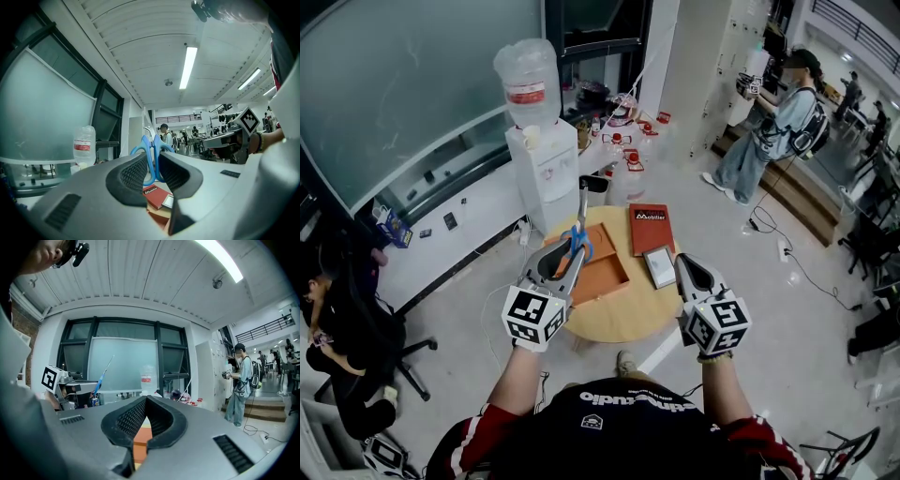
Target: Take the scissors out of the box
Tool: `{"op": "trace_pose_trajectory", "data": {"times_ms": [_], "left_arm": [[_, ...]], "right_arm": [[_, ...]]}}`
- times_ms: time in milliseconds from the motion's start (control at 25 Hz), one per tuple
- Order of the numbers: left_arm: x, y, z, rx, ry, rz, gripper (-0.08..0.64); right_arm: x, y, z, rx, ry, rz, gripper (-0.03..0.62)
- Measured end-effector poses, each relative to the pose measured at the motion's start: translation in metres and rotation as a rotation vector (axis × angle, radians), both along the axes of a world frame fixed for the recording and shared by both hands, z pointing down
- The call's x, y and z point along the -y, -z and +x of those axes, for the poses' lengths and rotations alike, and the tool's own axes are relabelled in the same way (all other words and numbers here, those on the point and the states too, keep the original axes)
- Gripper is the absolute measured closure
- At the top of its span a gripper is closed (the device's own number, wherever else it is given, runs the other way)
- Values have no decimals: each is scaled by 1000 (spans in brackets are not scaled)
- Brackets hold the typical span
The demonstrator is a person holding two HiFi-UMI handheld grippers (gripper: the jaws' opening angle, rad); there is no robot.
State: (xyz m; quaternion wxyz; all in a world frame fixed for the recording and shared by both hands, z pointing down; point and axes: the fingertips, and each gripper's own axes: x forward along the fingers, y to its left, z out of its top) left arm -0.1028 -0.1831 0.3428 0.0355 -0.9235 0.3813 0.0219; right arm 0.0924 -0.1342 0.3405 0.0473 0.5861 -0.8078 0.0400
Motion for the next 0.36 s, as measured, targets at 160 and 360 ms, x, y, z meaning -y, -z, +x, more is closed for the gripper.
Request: {"op": "trace_pose_trajectory", "data": {"times_ms": [160,360], "left_arm": [[-1,-3,1,0,-5,-1,465],[2,-4,3,3,-7,-3,465]], "right_arm": [[0,-1,-1,-3,2,2,565],[3,-4,1,-4,0,-2,565]]}}
